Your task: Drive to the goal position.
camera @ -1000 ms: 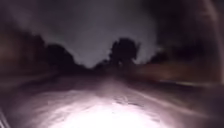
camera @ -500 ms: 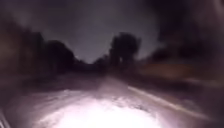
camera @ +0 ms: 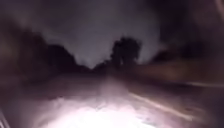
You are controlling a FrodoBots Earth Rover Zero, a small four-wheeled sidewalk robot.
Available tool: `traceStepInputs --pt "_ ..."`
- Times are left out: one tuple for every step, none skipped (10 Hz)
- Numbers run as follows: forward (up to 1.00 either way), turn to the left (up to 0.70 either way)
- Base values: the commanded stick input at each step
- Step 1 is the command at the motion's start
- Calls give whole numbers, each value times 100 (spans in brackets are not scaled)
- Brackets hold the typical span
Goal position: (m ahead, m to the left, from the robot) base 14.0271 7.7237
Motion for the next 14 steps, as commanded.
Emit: traceStepInputs --pt "70 0" --pt "70 0" --pt "70 0" --pt "70 0" --pt "70 0" --pt "70 0" --pt "70 0" --pt "70 0" --pt "70 0" --pt "70 0" --pt "70 0" --pt "70 0" --pt "70 0" --pt "70 0"
